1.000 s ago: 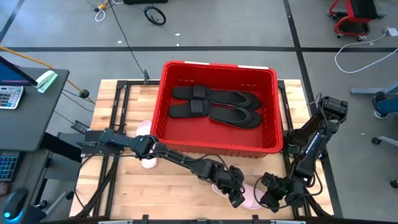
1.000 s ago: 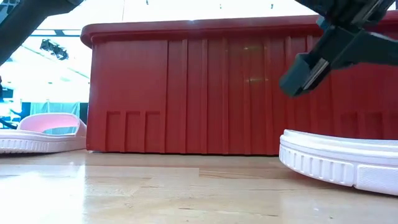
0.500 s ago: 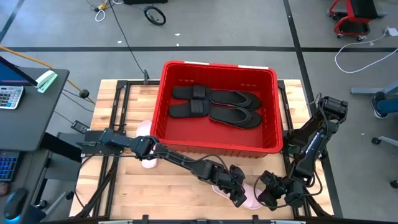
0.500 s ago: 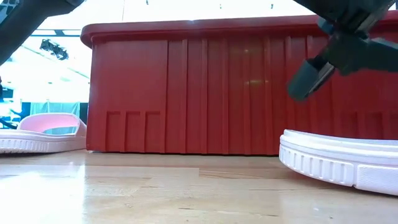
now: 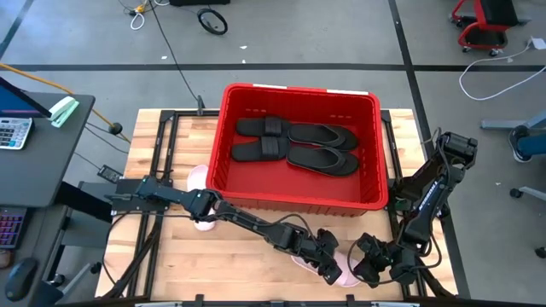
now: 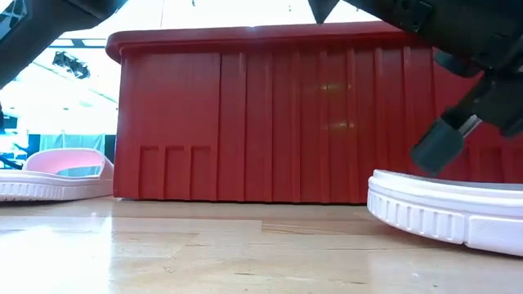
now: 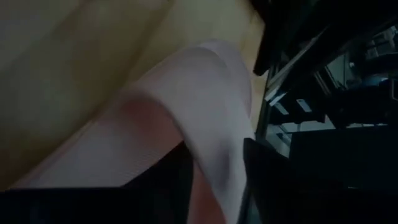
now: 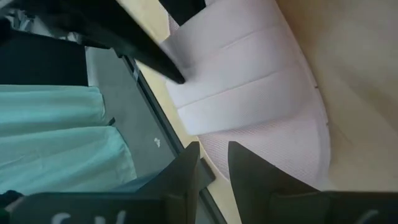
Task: Pick and place slides into bin
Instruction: Put the right pink slide into the red bin
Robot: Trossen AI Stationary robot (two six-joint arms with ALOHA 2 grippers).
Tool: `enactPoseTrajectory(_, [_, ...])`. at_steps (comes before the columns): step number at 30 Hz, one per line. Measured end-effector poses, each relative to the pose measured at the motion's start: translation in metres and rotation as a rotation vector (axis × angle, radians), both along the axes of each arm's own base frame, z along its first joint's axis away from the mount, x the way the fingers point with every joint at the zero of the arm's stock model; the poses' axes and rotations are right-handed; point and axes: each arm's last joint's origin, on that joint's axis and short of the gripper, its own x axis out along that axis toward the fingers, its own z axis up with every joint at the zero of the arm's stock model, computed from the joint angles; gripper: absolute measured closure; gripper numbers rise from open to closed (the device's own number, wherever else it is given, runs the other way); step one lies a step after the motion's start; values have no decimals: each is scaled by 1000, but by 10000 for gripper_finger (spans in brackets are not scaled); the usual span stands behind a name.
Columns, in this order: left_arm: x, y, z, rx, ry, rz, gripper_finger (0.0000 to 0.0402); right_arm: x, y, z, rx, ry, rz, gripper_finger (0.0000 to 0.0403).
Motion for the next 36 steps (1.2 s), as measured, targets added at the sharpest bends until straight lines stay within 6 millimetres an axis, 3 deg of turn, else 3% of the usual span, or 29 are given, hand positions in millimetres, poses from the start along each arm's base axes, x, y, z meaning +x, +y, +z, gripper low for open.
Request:
enactPoseTrajectory(6, [1,-1,3,-11,-22,-3,382,0,0,0,6,5,-6,313])
enactPoseTrajectory(11, [-4,-5,18,-10,-21,-14,384,-7,9,4,98,16,38,313])
enactPoseTrajectory(18, [-34,-23,95,-16,-94,-65,389,-12,30,26,358,-117,79,314])
enactPoseTrajectory(22, [-58,-31,149,17,-201,-94,390,-8,38,51,333,-298,162,314])
enactPoseTrajectory(25, [-79,-20,204,48,-332,-35,390,-2,38,81,276,-464,188,314])
enactPoseTrajectory(28, [-101,4,254,140,-448,75,390,3,32,126,117,-720,191,314])
enactPoseTrajectory(33, [-126,58,305,323,-521,208,390,-1,-4,217,-220,-1115,173,314])
enactPoseTrajectory(36, [-135,96,327,387,-550,268,390,-10,-39,266,-356,-1216,50,314])
